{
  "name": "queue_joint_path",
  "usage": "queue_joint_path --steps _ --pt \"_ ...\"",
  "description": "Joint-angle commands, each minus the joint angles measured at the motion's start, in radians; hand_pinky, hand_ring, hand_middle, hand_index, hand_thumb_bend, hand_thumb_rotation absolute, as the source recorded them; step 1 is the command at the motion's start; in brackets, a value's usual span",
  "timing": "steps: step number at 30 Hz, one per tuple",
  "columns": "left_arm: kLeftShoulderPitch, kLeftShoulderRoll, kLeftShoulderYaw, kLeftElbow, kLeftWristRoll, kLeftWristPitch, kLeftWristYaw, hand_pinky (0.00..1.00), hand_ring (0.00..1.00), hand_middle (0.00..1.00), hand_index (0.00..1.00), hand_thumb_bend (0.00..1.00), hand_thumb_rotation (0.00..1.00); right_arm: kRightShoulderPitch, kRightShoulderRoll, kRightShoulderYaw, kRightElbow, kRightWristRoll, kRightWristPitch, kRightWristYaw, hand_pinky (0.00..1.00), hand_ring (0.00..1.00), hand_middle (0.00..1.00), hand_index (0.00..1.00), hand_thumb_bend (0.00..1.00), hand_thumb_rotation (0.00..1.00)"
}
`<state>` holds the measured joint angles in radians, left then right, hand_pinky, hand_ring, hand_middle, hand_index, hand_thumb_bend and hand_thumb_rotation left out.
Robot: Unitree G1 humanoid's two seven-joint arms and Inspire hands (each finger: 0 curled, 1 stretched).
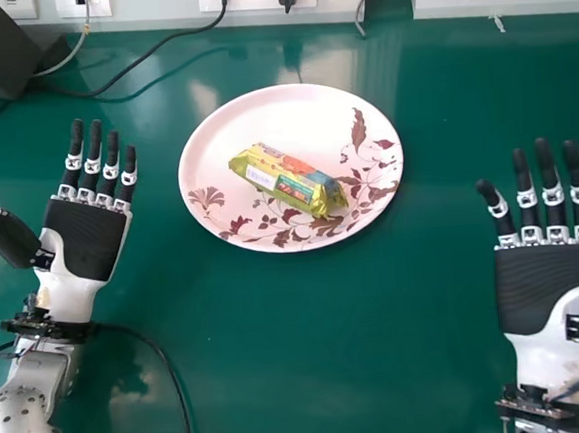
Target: Pick up biscuit and place it in the plate
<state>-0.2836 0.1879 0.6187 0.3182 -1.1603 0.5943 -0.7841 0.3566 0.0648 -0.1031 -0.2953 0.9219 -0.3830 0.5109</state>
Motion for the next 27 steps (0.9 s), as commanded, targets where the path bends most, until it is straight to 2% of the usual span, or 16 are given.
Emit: queue_joint_path --steps 1,9,16,27 --pt "0.013 0.005 0.011 -0.012 -0.010 0.000 0.005 0.81 0.90 0.99 1.00 1.00 0.83 -0.007 0.042 -0.013 0.011 0.022 0.011 0.014 0.65 0.86 0.92 0.85 0.97 0.82" --pt "0.005 0.001 0.010 -0.019 -0.015 0.005 0.025 0.82 0.91 0.98 1.00 1.00 0.82 -0.007 0.053 -0.036 0.022 0.070 0.038 0.025 0.64 0.85 0.92 0.87 0.97 0.81" --pt "-0.002 0.007 0.007 -0.008 -0.012 0.007 0.010 0.82 0.92 0.98 1.00 1.00 0.83 -0.013 0.061 -0.059 0.050 0.092 0.056 0.044 0.65 0.86 0.92 0.86 0.97 0.79" --pt "-0.005 0.003 0.009 -0.016 -0.015 0.008 0.024 0.86 0.93 0.98 1.00 1.00 0.86 -0.035 0.066 -0.084 0.114 0.073 0.050 0.044 0.65 0.86 0.93 0.87 0.98 0.80"
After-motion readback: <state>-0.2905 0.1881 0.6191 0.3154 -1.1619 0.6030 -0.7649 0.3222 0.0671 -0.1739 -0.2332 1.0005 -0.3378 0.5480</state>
